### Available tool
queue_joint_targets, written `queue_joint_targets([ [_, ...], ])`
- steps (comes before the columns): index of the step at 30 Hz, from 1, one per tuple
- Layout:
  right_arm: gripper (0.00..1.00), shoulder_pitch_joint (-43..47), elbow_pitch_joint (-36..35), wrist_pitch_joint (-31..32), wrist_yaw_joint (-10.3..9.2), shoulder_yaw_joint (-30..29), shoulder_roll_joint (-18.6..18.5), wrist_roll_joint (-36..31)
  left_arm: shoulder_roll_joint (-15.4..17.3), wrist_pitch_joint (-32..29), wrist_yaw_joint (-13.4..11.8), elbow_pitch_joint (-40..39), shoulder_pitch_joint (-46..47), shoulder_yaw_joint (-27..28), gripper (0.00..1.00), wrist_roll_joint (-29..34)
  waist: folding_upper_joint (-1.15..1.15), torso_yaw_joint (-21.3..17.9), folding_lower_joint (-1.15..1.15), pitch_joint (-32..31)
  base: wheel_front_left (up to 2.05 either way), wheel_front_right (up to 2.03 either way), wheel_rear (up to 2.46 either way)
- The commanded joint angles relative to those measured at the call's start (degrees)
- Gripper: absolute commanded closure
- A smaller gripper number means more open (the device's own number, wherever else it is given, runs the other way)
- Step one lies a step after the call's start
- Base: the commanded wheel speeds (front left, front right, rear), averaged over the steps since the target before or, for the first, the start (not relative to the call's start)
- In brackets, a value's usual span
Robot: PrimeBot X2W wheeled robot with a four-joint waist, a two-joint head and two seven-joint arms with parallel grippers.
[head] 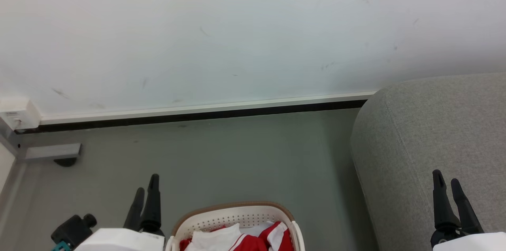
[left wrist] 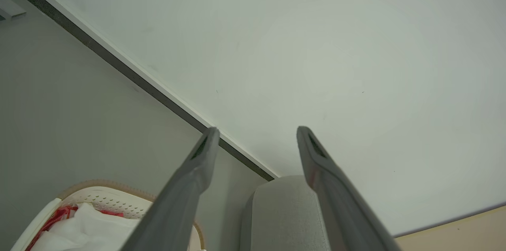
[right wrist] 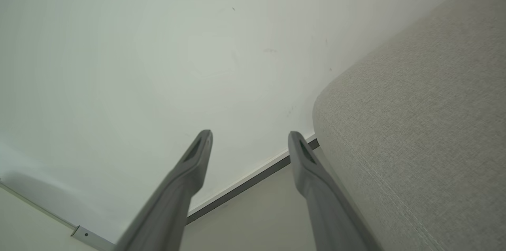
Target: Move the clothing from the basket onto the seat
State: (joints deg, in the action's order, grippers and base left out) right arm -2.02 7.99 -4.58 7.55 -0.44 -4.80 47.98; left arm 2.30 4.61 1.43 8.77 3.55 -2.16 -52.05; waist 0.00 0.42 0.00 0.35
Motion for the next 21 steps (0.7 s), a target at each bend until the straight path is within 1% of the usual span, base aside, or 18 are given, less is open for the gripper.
queue_joint_targets([
  [1, 0.0, 0.0, -1.0, -0.5, -0.05, 0.2, -0.6, -2.3, 0.5, 0.5, -0.3, -1.0, 0.4, -0.3, 0.0, 2.3, 0.0, 0.0, 0.0, 0.0, 0.0, 0.0, 0.0],
  [10, 0.0, 0.4, -1.4, -2.2, -0.05, 1.8, -1.3, -9.0, 0.5, 2.1, -1.3, -1.7, 0.0, -1.4, 0.0, 8.6, 0.0, 0.1, 0.0, 0.1, 0.0, 0.0, 0.0],
  [21, 0.0, 0.8, -2.1, -3.8, -0.06, 3.1, -1.7, -15.4, 0.6, 3.7, -2.1, -2.1, -0.2, -2.7, 0.0, 14.9, 0.0, 0.2, 0.0, 0.1, 0.0, 0.0, 0.0],
])
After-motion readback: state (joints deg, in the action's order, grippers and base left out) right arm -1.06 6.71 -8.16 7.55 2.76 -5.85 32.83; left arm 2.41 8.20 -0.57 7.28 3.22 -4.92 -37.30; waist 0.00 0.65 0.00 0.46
